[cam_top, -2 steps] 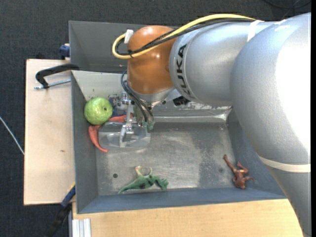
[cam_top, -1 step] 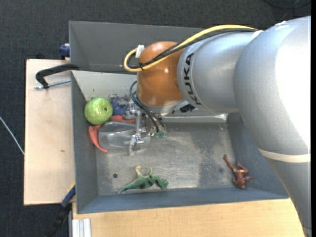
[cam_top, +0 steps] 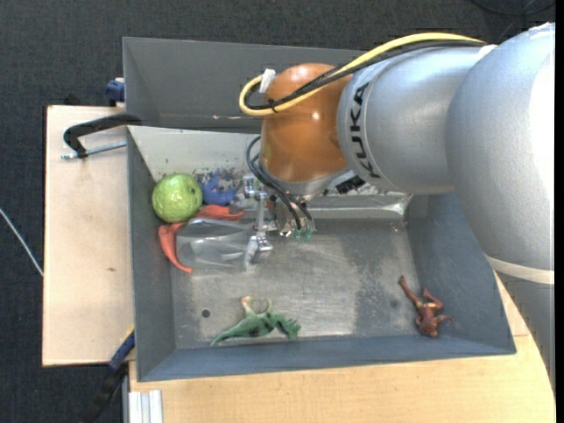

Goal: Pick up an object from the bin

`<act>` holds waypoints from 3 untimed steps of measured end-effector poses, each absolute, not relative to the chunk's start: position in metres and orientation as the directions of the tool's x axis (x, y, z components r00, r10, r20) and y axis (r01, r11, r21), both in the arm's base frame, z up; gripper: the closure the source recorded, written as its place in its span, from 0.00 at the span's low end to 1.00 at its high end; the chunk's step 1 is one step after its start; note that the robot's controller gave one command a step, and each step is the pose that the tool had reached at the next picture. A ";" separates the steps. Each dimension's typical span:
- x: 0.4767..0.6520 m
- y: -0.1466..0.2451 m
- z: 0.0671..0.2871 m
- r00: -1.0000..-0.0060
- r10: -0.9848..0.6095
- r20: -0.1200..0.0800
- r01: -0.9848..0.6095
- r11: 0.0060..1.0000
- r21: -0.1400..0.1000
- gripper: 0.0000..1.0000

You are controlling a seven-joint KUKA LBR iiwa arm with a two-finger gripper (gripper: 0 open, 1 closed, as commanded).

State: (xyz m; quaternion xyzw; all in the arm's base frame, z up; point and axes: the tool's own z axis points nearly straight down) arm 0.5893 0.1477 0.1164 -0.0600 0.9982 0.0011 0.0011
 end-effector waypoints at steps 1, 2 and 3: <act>0.591 0.143 0.134 -0.997 -0.073 -0.007 -0.073 0.997 0.002 0.00; 0.585 0.128 0.072 -1.000 -0.031 -0.003 -0.031 1.000 0.003 0.00; 0.586 0.129 0.082 -1.000 -0.029 -0.006 -0.029 1.000 0.003 1.00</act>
Offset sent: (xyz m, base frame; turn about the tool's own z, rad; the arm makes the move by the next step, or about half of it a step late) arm -0.0063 -0.0236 -0.0464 0.0915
